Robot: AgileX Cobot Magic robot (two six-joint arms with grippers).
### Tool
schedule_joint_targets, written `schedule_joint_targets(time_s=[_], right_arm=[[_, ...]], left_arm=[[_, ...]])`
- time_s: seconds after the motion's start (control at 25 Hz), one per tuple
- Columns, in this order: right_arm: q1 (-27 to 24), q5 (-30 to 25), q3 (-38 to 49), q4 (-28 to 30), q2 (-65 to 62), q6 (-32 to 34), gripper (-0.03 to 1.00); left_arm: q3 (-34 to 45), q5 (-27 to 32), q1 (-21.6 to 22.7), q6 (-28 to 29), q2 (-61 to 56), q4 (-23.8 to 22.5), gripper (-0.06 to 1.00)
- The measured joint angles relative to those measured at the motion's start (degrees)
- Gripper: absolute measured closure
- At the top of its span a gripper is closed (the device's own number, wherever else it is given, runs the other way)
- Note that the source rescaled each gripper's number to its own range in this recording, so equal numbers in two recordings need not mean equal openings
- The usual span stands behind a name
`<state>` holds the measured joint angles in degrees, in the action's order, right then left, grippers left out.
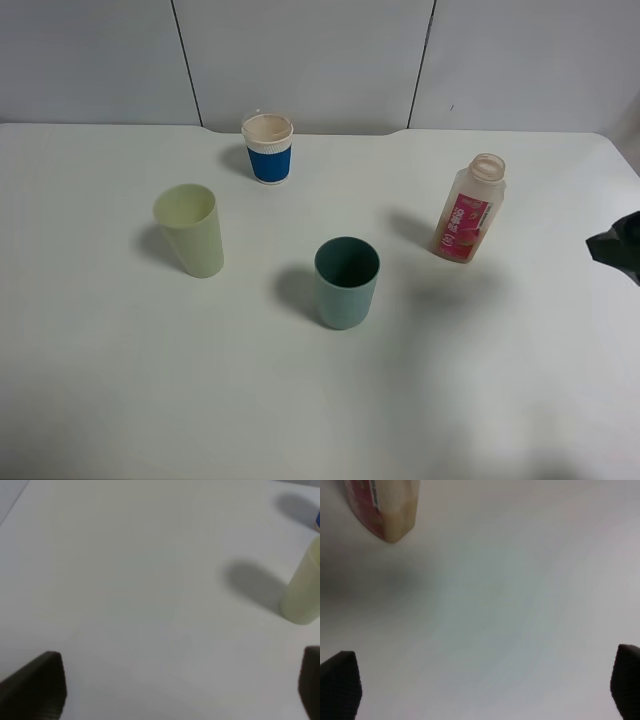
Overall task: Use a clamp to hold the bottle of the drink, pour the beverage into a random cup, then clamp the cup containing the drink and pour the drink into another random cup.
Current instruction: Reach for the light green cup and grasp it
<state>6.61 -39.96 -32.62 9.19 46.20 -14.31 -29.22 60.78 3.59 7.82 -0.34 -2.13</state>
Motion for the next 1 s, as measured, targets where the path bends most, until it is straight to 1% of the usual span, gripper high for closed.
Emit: schedule_joint_targets(time_s=[0.08,0.2,0.24,0.36,0.56,0.6,0.64,0.68,0.72,0.8,0.88,1.0], right_arm=[[0.00,1.32,0.00,0.07,2.33,-0.15,-0.03],[0.00,1.87,0.00,0.46,4.61,-0.23,-0.03],[0.00,2.69,0.00,0.90,7.79,-0.67,-0.03],[0.00,3.92,0.00,2.43,11.25,-0.90,-0.03],[-0.17,4.55,0.19,4.59,12.65,-1.18,-0.03],[-1.58,4.98,0.92,5.90,12.87,-1.67,-0.03],[-4.74,5.77,1.89,6.97,12.91,-2.38,-0.03],[-6.39,6.47,2.50,7.37,12.98,-2.49,-0.03],[-8.22,7.66,2.97,7.55,12.98,-2.54,-0.03],[-9.29,10.32,3.72,7.99,12.98,-2.54,-0.03],[-9.65,15.79,4.49,8.01,13.00,-2.76,-0.03],[-9.72,22.19,5.44,8.01,13.94,-3.97,-0.03]], left_arm=[[0.00,0.00,0.00,0.00,0.00,0.00,0.15],[0.00,0.00,0.00,0.00,0.00,0.00,0.15],[0.00,0.00,0.00,0.00,0.00,0.00,0.15],[0.00,0.00,0.00,0.00,0.00,0.00,0.15],[0.00,0.00,0.00,0.00,0.00,0.00,0.15],[0.00,0.00,0.00,0.00,0.00,0.00,0.15],[0.00,0.00,0.00,0.00,0.00,0.00,0.15],[0.00,0.00,0.00,0.00,0.00,0.00,0.15],[0.00,0.00,0.00,0.00,0.00,0.00,0.15],[0.00,0.00,0.00,0.00,0.00,0.00,0.15],[0.00,0.00,0.00,0.00,0.00,0.00,0.15],[0.00,0.00,0.00,0.00,0.00,0.00,0.15]])
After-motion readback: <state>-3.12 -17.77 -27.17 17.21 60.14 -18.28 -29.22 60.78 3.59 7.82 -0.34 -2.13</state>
